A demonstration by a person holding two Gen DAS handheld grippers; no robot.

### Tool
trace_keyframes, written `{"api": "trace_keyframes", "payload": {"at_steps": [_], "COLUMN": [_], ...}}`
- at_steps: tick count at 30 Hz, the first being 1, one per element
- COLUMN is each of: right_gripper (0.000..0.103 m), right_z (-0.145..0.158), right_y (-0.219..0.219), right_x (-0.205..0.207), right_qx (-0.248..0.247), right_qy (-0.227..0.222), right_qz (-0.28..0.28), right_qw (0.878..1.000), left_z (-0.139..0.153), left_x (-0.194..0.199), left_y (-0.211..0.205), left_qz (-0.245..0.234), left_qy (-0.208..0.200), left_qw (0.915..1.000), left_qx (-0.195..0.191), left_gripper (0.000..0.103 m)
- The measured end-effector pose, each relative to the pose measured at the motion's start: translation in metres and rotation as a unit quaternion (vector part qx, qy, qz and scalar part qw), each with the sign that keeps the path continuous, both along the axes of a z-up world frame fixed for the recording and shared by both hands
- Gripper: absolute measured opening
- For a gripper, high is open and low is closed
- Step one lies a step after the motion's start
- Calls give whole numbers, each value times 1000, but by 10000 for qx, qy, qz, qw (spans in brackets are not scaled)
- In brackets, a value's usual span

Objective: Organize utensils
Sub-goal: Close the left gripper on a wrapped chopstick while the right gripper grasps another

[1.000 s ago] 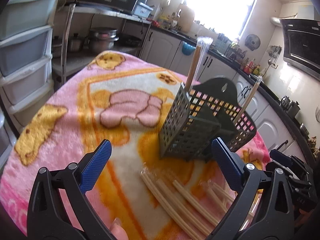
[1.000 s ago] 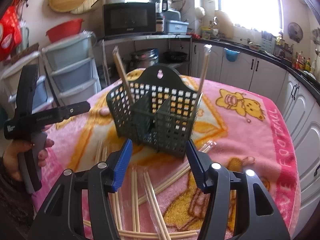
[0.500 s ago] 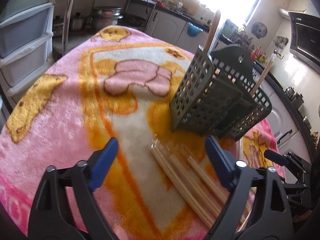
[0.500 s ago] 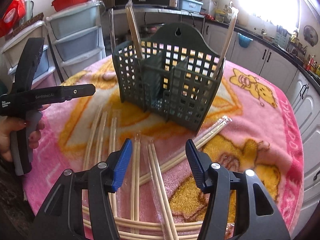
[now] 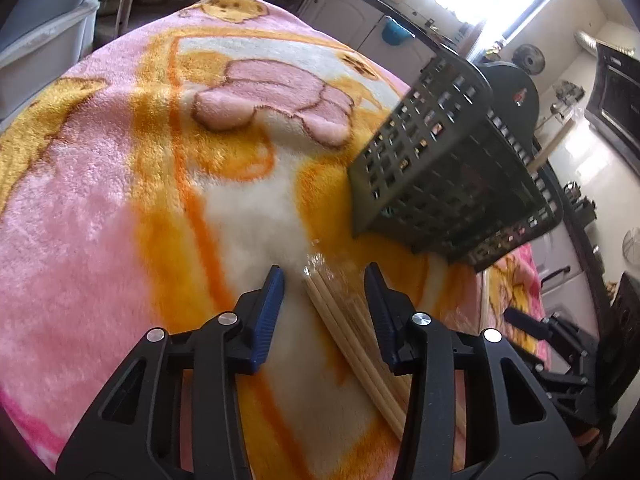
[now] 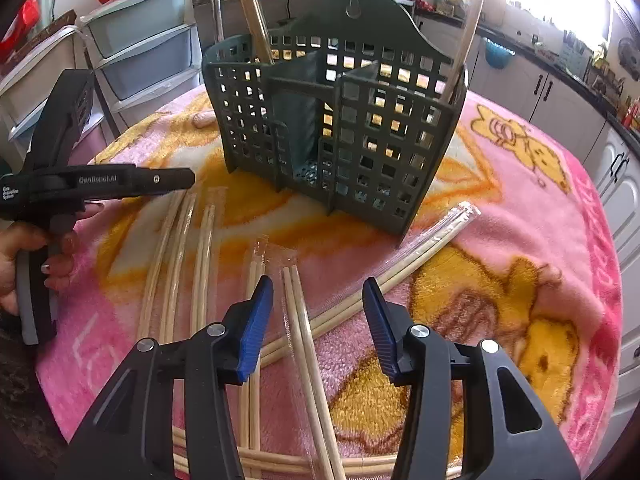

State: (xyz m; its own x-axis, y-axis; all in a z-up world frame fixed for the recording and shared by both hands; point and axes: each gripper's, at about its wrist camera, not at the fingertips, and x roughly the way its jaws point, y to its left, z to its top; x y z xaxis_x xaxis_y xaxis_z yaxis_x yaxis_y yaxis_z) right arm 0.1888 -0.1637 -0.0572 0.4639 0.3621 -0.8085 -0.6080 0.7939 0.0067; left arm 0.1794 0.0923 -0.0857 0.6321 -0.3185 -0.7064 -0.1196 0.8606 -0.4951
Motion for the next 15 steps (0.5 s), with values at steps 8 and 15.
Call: {"api": "trace_keyframes", "payload": {"at_steps": [8, 15], "right_gripper": [42, 41], "right_z": [-8, -16], "right_y": [6, 22], "right_x": [8, 15], "right_qx": [-54, -285], "right_qy": [186, 277], "right_qz": [98, 167], "right_qw": [9998, 9991], "left_z": [-4, -11], "left_x": [11, 12], "left_y": [10, 24], "left_qz": [134, 250], "left_qy": [-10, 36], "left_qw": [9997, 9989], "left_qx": [-215, -397], "left_gripper": [25, 7]}}
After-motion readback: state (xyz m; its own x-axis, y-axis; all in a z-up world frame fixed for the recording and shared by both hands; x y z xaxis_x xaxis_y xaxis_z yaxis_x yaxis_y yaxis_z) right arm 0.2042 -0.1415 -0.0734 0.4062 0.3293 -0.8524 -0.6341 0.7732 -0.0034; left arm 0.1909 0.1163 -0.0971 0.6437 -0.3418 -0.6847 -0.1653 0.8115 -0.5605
